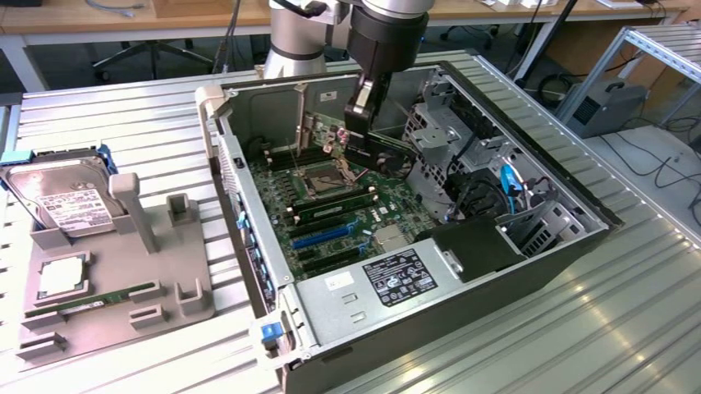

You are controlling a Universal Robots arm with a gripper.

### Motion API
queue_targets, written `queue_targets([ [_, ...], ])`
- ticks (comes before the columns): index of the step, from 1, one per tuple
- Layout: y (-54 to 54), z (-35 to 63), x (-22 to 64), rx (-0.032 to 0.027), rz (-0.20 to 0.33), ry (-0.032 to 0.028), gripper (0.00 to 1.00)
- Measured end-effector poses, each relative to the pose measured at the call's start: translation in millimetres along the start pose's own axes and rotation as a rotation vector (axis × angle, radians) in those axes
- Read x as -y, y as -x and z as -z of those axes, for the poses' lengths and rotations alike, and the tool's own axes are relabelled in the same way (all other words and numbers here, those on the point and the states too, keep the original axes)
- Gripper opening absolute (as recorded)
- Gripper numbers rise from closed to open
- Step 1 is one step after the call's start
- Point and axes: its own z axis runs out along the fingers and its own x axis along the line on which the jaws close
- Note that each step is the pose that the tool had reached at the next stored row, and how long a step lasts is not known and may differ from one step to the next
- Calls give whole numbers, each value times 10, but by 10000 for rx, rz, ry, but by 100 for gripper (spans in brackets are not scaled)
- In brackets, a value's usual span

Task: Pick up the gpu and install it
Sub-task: 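Insert the gpu into the slot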

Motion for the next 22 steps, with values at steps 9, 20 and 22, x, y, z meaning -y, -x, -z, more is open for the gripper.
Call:
queue_targets([
  [9, 0, 0, 0, -5, 226, 6, 27],
  [20, 0, 0, 0, -7, 423, 11, 27],
  [22, 0, 0, 0, -9, 456, 12, 27],
])
